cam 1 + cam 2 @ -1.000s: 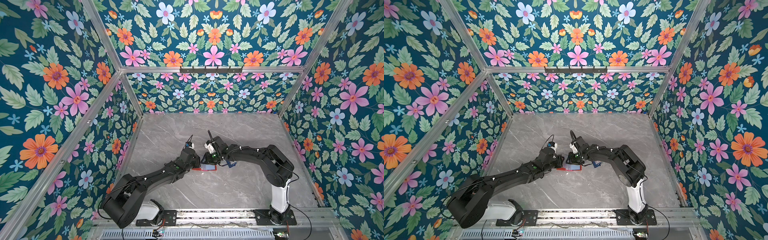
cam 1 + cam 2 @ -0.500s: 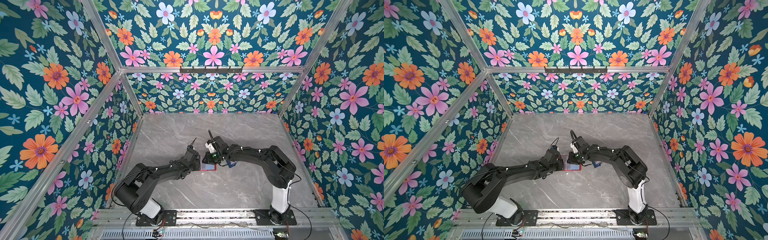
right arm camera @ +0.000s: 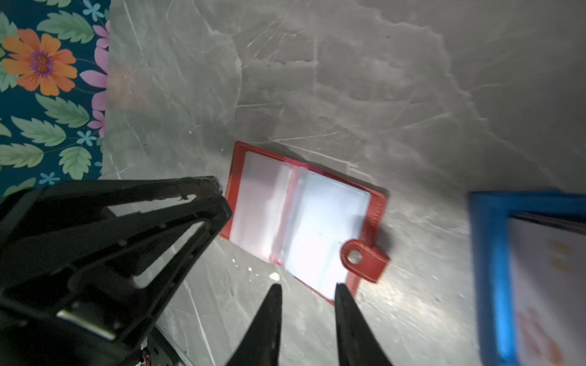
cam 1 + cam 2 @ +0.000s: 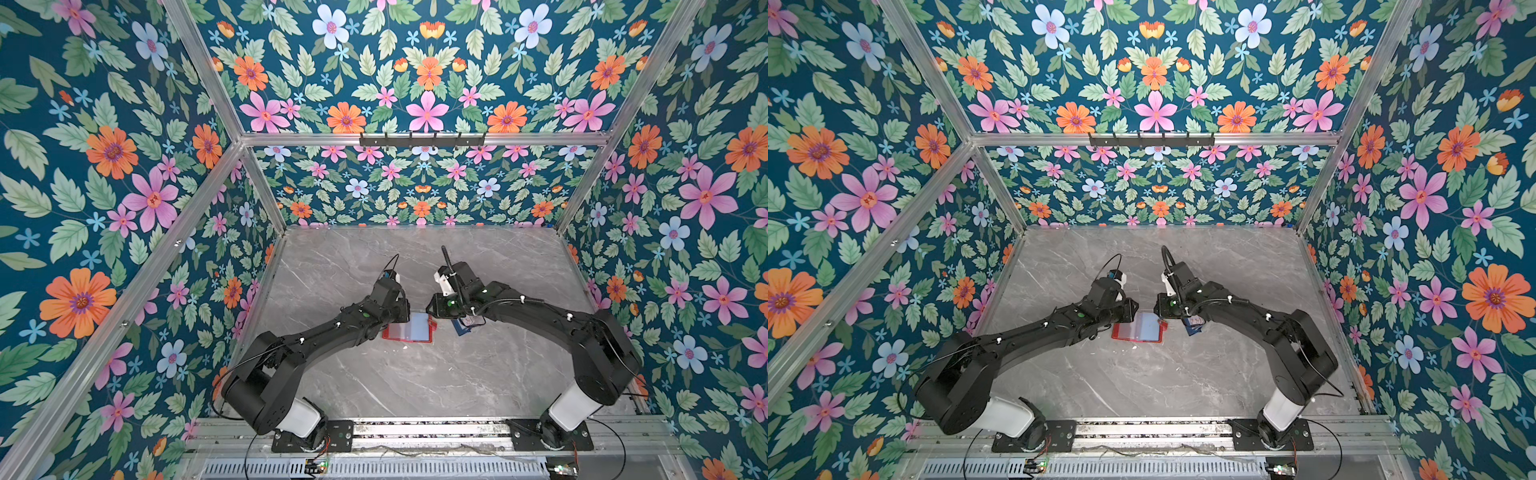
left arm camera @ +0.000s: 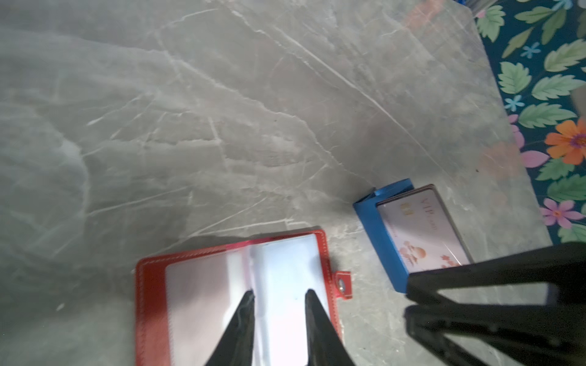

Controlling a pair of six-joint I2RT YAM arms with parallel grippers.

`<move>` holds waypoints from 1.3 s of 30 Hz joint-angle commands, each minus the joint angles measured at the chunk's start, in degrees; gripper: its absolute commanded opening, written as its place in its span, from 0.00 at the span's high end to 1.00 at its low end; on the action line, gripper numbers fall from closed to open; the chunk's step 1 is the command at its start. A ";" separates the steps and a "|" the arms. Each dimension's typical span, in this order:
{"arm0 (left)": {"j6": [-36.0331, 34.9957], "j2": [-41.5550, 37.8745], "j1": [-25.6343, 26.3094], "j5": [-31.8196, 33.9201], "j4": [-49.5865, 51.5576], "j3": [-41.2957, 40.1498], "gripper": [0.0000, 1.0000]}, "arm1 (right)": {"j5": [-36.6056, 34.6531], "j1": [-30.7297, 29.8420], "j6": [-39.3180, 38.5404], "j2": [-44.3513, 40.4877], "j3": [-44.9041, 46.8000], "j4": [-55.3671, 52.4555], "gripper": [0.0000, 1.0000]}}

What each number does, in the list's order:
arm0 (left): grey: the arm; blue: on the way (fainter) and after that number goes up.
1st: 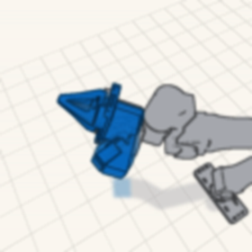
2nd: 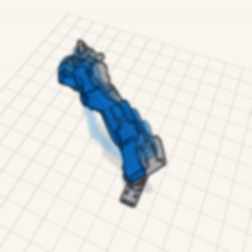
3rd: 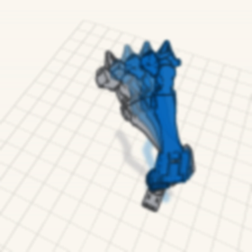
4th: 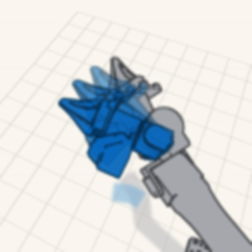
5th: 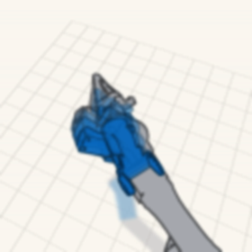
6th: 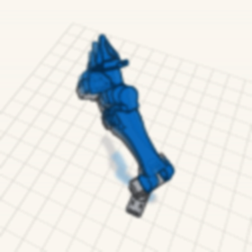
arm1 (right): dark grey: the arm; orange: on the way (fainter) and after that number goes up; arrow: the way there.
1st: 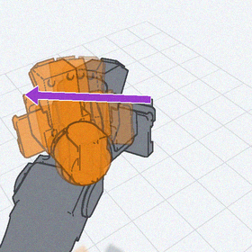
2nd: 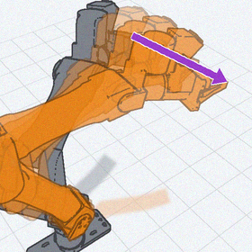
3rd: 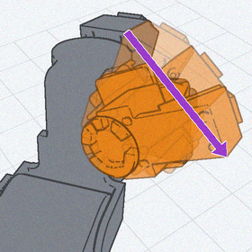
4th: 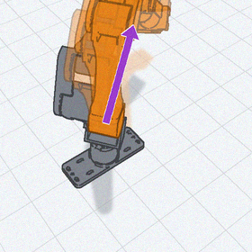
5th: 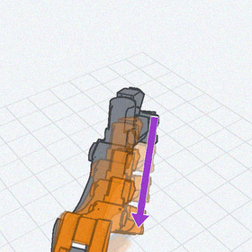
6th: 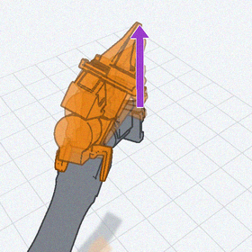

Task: Insert credit cards into a card holder
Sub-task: Flip over the card slot on the card holder, then pick up the credit card from the storage box.

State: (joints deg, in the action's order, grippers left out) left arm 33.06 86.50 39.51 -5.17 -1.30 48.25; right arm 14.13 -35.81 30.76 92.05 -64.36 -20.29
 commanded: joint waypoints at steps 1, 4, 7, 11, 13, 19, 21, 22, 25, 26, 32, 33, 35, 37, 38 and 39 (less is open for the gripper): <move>0.84 2.58 0.61 -4.94 -0.32 2.47 0.70 | -3.55 2.15 -4.69 -2.48 0.20 -7.37 0.65; 1.81 5.87 2.27 -5.29 -0.72 5.72 0.68 | -5.07 5.00 -7.21 -4.75 0.83 -10.99 0.61; 2.02 9.39 4.33 -5.73 -0.55 9.15 0.65 | -4.81 8.00 -9.44 -6.79 2.09 -12.69 0.56; 2.32 14.39 6.70 -7.22 -0.42 13.74 0.57 | -3.08 11.60 -11.65 -8.14 3.78 -13.15 0.47; 2.27 17.36 7.80 -8.21 0.34 16.35 0.54 | -1.71 12.64 -12.88 -8.29 4.17 -12.77 0.41; 3.61 23.68 9.32 -8.80 1.66 21.78 0.52 | -0.79 12.96 -14.87 -5.57 3.09 -12.30 0.36; 3.98 24.99 9.43 -8.68 2.07 22.97 0.52 | -0.95 12.97 -14.67 -4.34 2.60 -11.90 0.37; 4.24 25.44 9.45 -8.41 2.17 23.24 0.53 | -1.30 13.08 -14.52 -3.64 2.17 -11.98 0.37; 4.62 26.47 9.49 -8.30 2.54 23.96 0.55 | -2.99 13.07 -13.90 -1.78 0.93 -12.64 0.39; 4.72 26.76 9.54 -8.29 2.70 24.07 0.56 | -3.27 13.07 -13.84 -1.26 0.67 -12.68 0.39; 4.99 27.97 9.57 -8.80 2.46 24.25 0.59 | -3.83 13.05 -13.87 1.61 -0.87 -12.88 0.43; 5.08 28.10 9.53 -8.81 2.44 24.26 0.59 | -3.91 13.08 -13.93 2.17 -1.15 -13.11 0.44; 5.12 28.46 9.47 -8.82 2.31 24.26 0.60 | -3.94 13.05 -14.06 2.43 -1.63 -13.22 0.46; 5.11 28.81 9.54 -8.71 2.18 24.26 0.60 | -3.85 13.05 -14.11 5.17 -1.99 -13.37 0.47; 5.24 28.94 9.54 -8.65 2.10 24.34 0.60 | -3.97 13.05 -14.19 5.55 -2.13 -13.38 0.48; 5.24 29.14 9.60 -8.70 1.90 24.27 0.60 | -4.02 13.05 -14.22 5.88 -2.25 -13.45 0.48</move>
State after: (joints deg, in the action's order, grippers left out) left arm 38.09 115.26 49.08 -13.74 0.89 72.27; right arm 10.50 -22.72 17.06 97.19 -66.22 -32.21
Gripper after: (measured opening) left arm 0.403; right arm 0.523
